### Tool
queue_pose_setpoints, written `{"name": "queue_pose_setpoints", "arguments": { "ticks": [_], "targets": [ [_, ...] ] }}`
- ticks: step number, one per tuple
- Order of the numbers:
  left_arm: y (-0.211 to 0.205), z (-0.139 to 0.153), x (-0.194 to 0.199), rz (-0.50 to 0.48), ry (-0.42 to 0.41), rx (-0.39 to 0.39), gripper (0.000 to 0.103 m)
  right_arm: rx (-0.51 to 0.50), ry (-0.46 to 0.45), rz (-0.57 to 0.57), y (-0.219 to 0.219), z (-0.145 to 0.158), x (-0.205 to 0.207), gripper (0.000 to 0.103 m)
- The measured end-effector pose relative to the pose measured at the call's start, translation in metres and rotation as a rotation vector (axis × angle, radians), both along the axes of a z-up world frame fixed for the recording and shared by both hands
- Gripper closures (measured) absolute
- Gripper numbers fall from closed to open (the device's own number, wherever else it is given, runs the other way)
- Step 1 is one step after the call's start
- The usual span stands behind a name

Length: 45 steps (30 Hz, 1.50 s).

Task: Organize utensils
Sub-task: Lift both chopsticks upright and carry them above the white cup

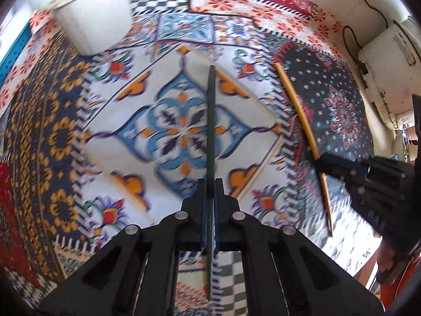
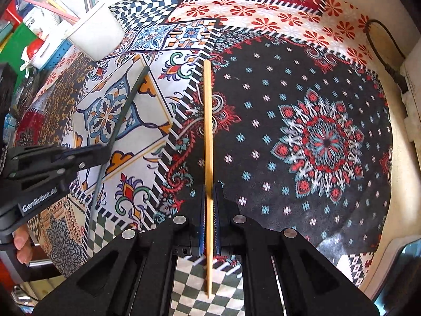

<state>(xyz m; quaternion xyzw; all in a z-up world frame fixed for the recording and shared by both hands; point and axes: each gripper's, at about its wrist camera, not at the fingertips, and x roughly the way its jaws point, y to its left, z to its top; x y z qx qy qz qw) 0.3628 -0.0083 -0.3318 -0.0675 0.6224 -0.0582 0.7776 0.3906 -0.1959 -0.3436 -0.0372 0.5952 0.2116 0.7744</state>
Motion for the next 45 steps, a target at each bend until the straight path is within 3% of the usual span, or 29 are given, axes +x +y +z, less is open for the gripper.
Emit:
{"name": "queue_pose_setpoints", "arguments": {
  "ticks": [9,18,31,33,38,43,45],
  "targets": [
    [0.036,-0.001,-0.001,0.007,0.113,-0.053,0.099,-0.043,-0.016,0.055,0.026,0.0,0.029,0.097],
    [0.03,0.0,0.032,-0.05,0.145,-0.012,0.099,-0.063,0.048,0.085,0.05,-0.003,0.064,0.097],
    [0.023,0.001,0.057,-0.052,0.149,0.017,0.098,-0.142,-0.024,0.131,0.081,-0.001,0.089,0.097],
    [0.017,-0.001,0.067,-0.064,0.158,0.018,0.093,-0.138,-0.025,0.121,0.081,-0.002,0.088,0.097],
    [-0.004,-0.002,0.109,-0.089,0.15,0.038,0.065,-0.067,0.011,0.085,0.066,0.002,0.075,0.098],
    [-0.026,-0.005,0.128,-0.118,0.084,0.136,0.066,-0.039,-0.004,0.068,0.054,0.01,0.07,0.098],
    [-0.032,-0.005,0.133,-0.124,0.057,0.172,0.071,-0.027,-0.012,0.062,0.048,0.015,0.069,0.098]
  ]
}}
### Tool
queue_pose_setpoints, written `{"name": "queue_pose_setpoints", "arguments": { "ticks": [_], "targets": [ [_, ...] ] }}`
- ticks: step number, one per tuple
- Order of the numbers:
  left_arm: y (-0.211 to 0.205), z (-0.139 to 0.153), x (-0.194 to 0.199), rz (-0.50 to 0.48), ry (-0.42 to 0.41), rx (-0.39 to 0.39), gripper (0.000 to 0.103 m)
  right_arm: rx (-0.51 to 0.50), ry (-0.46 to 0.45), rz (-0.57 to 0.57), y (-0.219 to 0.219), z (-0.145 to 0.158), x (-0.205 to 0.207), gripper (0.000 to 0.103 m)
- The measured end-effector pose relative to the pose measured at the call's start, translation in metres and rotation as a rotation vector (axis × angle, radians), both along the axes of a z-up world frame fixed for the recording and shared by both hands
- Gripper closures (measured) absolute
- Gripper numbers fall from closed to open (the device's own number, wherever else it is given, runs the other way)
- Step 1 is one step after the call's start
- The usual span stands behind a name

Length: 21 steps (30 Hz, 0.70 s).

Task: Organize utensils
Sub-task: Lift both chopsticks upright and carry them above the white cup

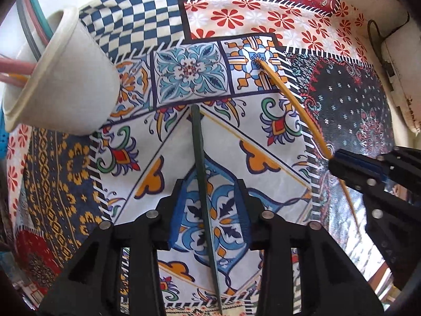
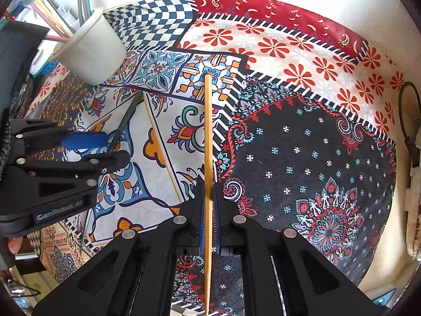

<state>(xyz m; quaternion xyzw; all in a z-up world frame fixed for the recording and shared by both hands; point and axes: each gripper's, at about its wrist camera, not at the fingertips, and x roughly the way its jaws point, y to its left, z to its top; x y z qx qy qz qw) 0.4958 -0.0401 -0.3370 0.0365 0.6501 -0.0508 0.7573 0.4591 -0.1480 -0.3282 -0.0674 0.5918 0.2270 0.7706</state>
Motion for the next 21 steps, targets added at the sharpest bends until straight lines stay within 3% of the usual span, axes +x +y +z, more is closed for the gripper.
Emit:
{"name": "queue_pose_setpoints", "arguments": {
  "ticks": [3,6,11,17,21],
  "targets": [
    [-0.005,-0.001,0.007,0.001,-0.026,0.02,0.08,0.005,-0.025,-0.008,-0.011,0.01,-0.001,0.098],
    [-0.007,0.0,0.011,0.02,-0.046,0.025,0.097,0.01,-0.046,-0.011,-0.019,0.018,0.0,0.098],
    [-0.005,0.0,0.002,0.015,-0.064,0.033,0.098,0.036,-0.079,-0.013,-0.022,0.034,-0.001,0.098],
    [0.02,0.01,-0.02,0.071,-0.077,-0.023,0.098,0.057,-0.115,0.027,-0.017,0.05,-0.007,0.098],
    [0.048,0.026,-0.045,0.114,-0.106,-0.075,0.099,0.034,-0.074,0.07,-0.007,0.04,-0.008,0.098]
  ]
}}
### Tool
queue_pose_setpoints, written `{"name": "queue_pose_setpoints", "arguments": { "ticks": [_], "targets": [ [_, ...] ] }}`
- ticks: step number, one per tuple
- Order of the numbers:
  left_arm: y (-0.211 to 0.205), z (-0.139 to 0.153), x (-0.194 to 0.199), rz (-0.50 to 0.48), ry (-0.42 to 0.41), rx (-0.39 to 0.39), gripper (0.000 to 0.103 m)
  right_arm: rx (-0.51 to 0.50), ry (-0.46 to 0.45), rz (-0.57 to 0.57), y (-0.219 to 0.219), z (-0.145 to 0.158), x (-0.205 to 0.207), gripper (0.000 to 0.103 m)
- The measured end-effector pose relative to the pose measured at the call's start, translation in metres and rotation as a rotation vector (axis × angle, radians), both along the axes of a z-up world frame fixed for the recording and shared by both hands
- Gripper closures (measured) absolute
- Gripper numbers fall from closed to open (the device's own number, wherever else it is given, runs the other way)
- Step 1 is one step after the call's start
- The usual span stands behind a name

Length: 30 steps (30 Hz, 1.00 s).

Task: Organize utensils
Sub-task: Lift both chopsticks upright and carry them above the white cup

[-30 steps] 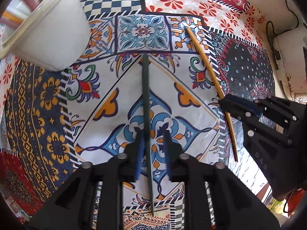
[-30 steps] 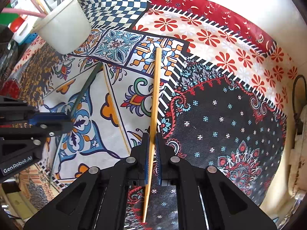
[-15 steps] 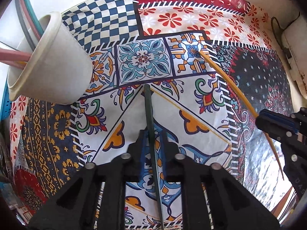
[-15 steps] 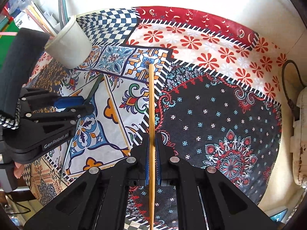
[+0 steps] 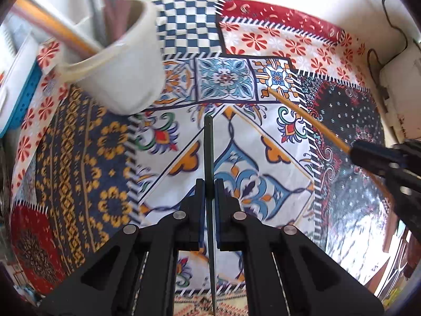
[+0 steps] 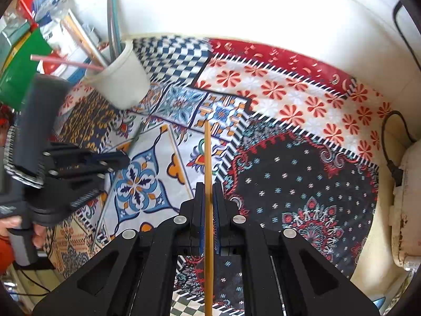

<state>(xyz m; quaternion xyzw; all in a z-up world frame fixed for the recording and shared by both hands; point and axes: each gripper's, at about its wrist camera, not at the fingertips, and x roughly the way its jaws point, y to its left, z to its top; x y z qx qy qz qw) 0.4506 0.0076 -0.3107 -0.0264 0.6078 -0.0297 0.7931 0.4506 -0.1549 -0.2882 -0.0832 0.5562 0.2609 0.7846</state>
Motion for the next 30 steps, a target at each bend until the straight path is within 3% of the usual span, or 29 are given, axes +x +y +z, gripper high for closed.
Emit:
{"name": "queue_pose_setpoints", "arguments": {
  "ticks": [7,11,13,15,18,25,27,30],
  "targets": [
    [0.048,0.028,-0.059,0.115,-0.087,-0.072,0.099,-0.104,0.076,0.083,0.012,-0.038,-0.011,0.101],
    [0.072,0.048,-0.089,0.189,-0.148,-0.099,0.099,-0.119,0.046,0.085,0.016,-0.038,-0.006,0.101],
    [0.08,0.059,-0.101,0.213,-0.186,-0.094,0.099,-0.134,0.034,0.067,0.021,-0.036,0.003,0.098],
    [0.083,0.068,-0.109,0.237,-0.222,-0.085,0.099,-0.159,0.037,0.076,0.028,-0.039,0.013,0.087],
    [0.091,0.083,-0.12,0.259,-0.252,-0.091,0.099,-0.192,0.048,0.065,0.037,-0.05,0.03,0.084],
    [0.103,0.106,-0.137,0.29,-0.315,-0.094,0.099,-0.203,0.021,0.087,0.048,-0.049,0.044,0.086],
    [0.104,0.11,-0.138,0.293,-0.327,-0.091,0.099,-0.21,0.034,0.094,0.058,-0.05,0.051,0.094],
    [0.105,0.115,-0.137,0.298,-0.34,-0.099,0.099,-0.218,0.034,0.092,0.068,-0.05,0.054,0.096]
  ]
}}
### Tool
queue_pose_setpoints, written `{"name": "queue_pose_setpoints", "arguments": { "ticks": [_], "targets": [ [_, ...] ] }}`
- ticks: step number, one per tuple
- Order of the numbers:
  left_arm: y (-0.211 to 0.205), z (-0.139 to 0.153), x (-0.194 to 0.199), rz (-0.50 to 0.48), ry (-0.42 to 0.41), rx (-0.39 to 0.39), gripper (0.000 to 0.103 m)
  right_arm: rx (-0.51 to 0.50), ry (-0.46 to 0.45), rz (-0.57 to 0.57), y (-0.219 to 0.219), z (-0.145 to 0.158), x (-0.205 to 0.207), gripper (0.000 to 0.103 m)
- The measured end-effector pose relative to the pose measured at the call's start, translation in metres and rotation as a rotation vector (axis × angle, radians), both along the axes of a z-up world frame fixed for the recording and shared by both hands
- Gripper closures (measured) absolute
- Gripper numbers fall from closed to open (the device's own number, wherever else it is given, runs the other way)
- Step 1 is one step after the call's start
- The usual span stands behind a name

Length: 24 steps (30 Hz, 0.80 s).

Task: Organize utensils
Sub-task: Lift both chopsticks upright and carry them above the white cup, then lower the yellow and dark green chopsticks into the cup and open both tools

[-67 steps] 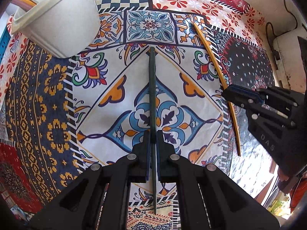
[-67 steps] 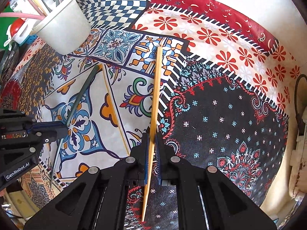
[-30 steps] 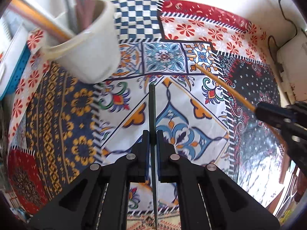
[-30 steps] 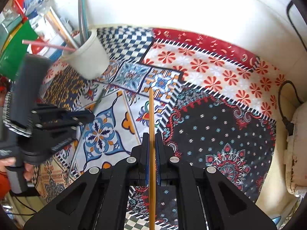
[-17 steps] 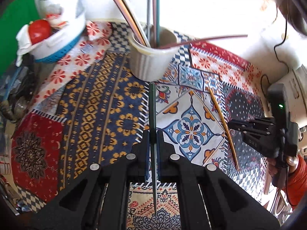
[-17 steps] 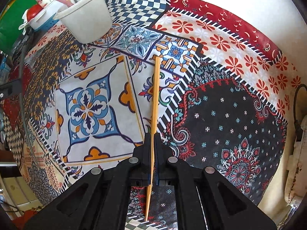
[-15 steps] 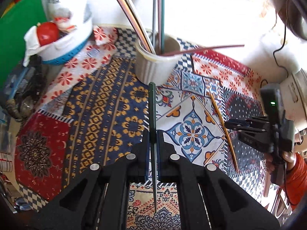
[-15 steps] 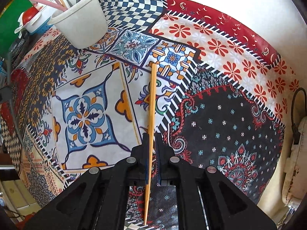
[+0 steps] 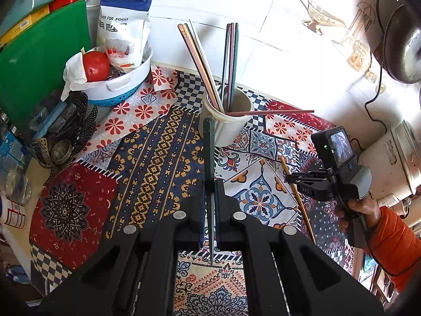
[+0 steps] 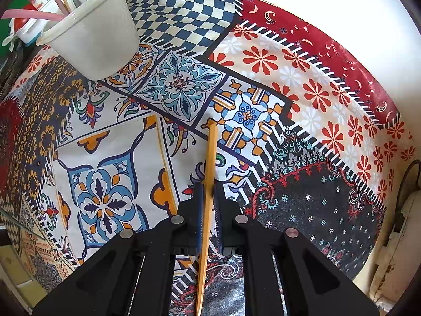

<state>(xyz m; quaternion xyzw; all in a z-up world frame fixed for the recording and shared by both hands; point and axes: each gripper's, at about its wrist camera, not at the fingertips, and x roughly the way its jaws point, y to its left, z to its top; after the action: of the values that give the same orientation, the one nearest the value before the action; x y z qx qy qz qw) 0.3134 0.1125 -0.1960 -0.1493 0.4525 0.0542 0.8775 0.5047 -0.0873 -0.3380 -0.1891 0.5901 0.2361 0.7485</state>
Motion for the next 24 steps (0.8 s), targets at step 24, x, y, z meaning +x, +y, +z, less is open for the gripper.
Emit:
{"name": "queue_pose_setpoints", "arguments": {
  "ticks": [24],
  "targets": [
    [0.008,0.06,0.018,0.016,-0.148,0.04,0.099,0.385,-0.208,0.029,-0.003,0.134,-0.028,0.097]
  ]
}}
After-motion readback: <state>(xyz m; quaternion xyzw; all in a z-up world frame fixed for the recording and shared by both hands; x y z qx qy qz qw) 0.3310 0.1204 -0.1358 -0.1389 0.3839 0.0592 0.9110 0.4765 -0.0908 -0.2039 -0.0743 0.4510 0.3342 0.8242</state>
